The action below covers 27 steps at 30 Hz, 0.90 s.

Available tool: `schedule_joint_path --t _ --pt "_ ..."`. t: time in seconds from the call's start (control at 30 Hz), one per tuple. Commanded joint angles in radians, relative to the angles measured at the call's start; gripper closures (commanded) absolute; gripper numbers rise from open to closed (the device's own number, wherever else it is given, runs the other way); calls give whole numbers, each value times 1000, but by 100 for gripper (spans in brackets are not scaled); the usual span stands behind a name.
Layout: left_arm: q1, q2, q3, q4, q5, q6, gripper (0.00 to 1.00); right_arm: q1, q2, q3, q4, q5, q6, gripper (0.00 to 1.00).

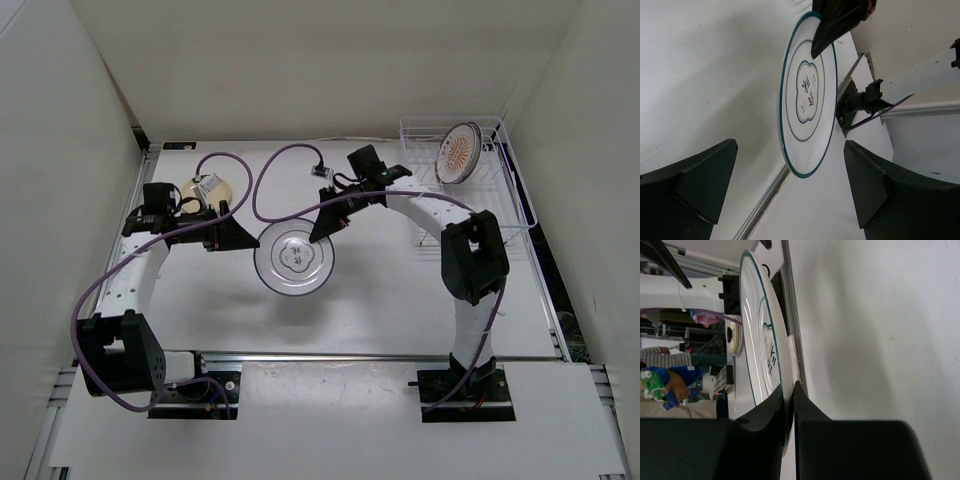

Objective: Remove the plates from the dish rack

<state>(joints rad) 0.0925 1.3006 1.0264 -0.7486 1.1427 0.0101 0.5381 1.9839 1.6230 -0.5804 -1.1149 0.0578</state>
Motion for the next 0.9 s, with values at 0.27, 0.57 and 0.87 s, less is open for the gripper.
schedule_joint_path --t 0.27,0.57,0.87 --pt "3 29 4 11 54 8 9 22 87 153 192 -166 201 99" --pt "3 62 23 20 54 18 90 31 96 164 220 -139 255 99" --pt "3 135 35 204 -18 -287 90 -127 -69 72 58 246 186 19"
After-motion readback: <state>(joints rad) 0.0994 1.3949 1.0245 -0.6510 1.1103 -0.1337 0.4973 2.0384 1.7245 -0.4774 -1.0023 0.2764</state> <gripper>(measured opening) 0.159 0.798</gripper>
